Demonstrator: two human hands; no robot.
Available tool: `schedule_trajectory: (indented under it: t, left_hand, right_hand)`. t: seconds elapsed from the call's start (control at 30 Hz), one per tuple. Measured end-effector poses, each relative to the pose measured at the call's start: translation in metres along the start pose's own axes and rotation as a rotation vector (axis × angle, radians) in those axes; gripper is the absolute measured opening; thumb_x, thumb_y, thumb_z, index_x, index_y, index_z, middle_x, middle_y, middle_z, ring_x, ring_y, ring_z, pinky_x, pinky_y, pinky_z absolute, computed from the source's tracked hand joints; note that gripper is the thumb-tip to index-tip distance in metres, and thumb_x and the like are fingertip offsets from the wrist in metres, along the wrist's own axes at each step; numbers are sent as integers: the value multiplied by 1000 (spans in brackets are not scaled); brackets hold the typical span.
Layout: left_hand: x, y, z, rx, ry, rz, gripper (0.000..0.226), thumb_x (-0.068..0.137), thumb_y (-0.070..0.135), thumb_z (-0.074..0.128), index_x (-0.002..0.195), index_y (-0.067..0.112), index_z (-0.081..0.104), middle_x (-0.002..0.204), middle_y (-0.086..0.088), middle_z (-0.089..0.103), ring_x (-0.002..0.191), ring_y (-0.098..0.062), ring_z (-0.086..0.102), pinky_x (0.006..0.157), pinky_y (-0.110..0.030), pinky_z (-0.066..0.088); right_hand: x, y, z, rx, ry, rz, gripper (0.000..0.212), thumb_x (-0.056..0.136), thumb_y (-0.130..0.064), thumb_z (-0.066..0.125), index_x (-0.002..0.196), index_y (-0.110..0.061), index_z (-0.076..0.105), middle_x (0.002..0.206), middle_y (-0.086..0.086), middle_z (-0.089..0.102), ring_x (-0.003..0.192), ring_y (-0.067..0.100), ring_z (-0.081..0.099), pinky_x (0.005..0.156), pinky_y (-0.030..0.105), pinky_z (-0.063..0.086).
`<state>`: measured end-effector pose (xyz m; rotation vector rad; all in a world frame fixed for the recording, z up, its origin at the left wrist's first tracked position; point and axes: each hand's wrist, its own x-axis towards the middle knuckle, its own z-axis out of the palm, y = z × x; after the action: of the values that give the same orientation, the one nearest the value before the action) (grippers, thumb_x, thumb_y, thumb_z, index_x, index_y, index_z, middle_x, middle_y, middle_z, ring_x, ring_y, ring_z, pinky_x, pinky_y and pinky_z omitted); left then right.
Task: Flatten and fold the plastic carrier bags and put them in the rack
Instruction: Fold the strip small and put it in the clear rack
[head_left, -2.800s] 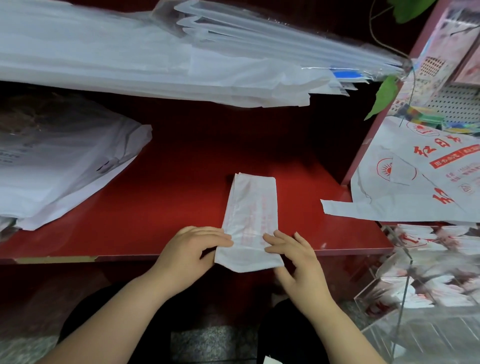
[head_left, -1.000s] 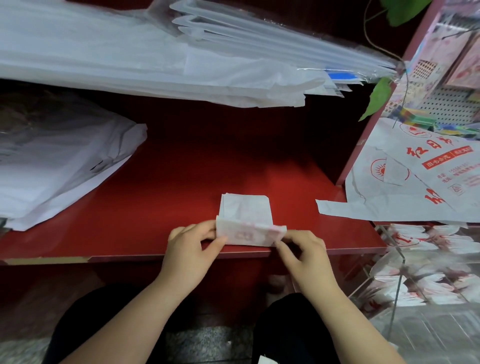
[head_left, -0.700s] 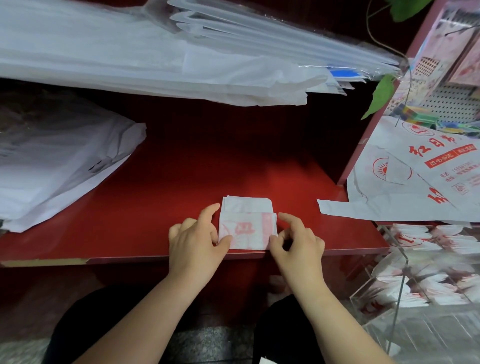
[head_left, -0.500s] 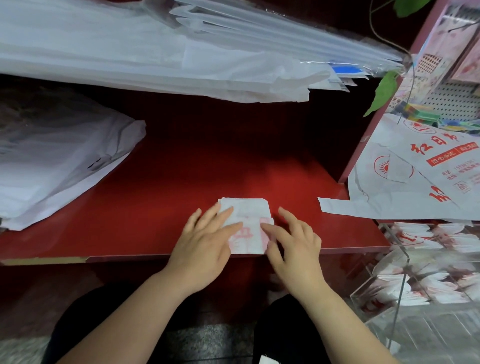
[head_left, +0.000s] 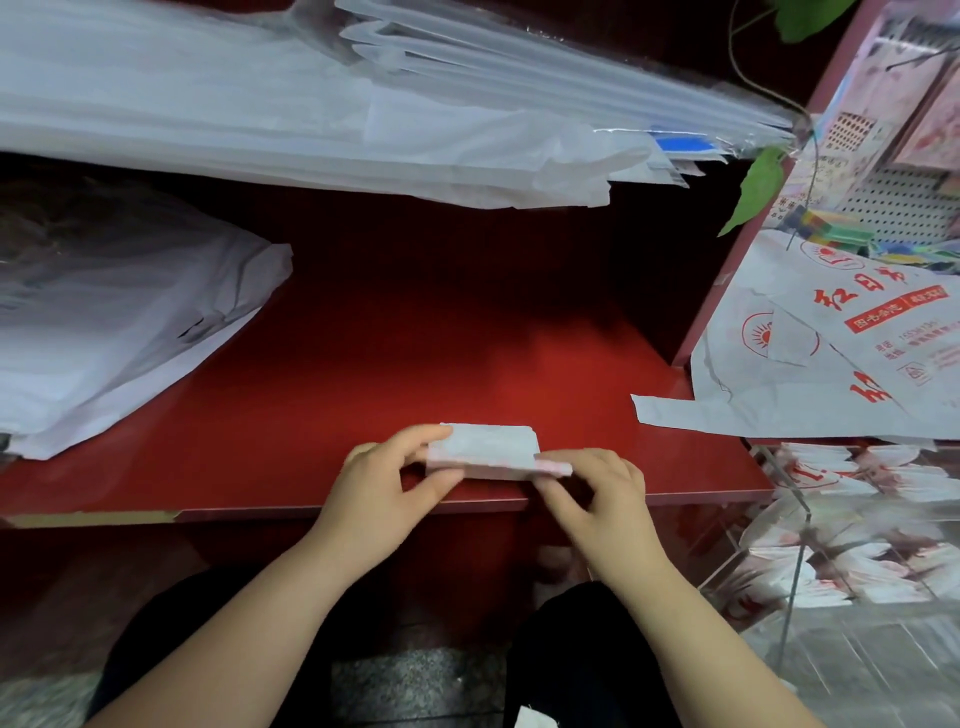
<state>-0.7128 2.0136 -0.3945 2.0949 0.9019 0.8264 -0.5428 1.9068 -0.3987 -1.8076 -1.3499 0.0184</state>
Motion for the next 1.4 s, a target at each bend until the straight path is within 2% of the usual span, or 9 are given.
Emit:
schedule_trajectory:
  t: [0.13, 0.3, 0.43, 0.63, 0.9, 1.03, 1.2, 1.3, 1.4]
  left_hand:
    - [11, 5, 5, 91, 90, -120, 39, 88, 31, 57, 126, 26, 49, 72, 21, 61, 101, -7, 45, 90, -22, 21]
    - [14, 13, 8, 357, 99, -51, 54, 88, 32, 56, 137, 25, 35, 78, 18, 49, 91, -6, 41, 82, -16, 12]
    - [10, 3, 7, 539, 12, 201, 49, 80, 24, 39, 127, 20, 54, 125, -5, 55, 120, -21, 37, 103, -31, 25]
    - [5, -4, 0, 738, -248, 428, 63, 80, 69, 27, 120, 28, 53, 117, 9, 63, 115, -13, 50, 96, -30, 26]
    - [-3, 1, 0, 504, -133, 593, 30, 70, 26, 44, 86, 24, 69, 81, 13, 69, 82, -2, 48, 73, -21, 32]
    - [-7, 24, 5, 392, -123, 620, 26, 70, 26, 45, 82, 31, 67, 72, 18, 67, 74, 0, 50, 69, -19, 34]
    - [-6, 65, 24, -16, -161, 242, 21, 68, 42, 57, 89, 37, 60, 79, 12, 63, 70, -1, 56, 62, -13, 38]
    - [0, 92, 44, -119, -220, 183, 20, 79, 10, 68, 78, 29, 66, 69, 0, 65, 57, -4, 53, 54, -15, 36]
    - [8, 113, 70, -193, -325, 105, 28, 82, 0, 62, 66, 22, 68, 57, -2, 66, 49, -4, 57, 48, -14, 43]
  right_hand:
    - [14, -6, 6, -16, 18, 193, 19, 81, -35, 60, 97, -26, 59, 64, -13, 51, 77, 11, 51, 77, 18, 17]
    - [20, -14, 11, -207, -39, 236, 43, 85, -23, 58, 126, -18, 49, 68, -11, 50, 86, 19, 51, 89, 27, 20]
    - [15, -9, 17, -443, 21, 46, 36, 73, -33, 44, 94, -19, 71, 99, 9, 67, 80, 33, 64, 69, 42, 50]
    - [2, -8, 8, -526, -188, -93, 55, 82, -58, 34, 95, -20, 71, 108, 1, 69, 98, 26, 66, 81, 44, 49]
    - [-14, -13, -6, -523, -205, -126, 40, 61, -45, 38, 83, -22, 63, 104, -1, 70, 98, 21, 66, 82, 38, 50]
    - [-17, -12, -24, -408, -235, -165, 44, 64, -37, 43, 103, -21, 58, 102, -2, 70, 96, 19, 66, 89, 34, 40]
    - [-23, -9, -70, -18, -292, 91, 14, 79, -8, 59, 81, -17, 69, 67, -9, 62, 64, 6, 54, 66, 23, 42]
    - [-31, 4, -101, 151, -207, 215, 29, 76, -5, 64, 56, -26, 59, 52, -15, 55, 55, -2, 48, 56, 10, 34]
    - [-40, 22, -129, 261, -172, 308, 10, 81, -6, 64, 75, -12, 69, 48, -19, 55, 50, -7, 48, 53, 6, 35]
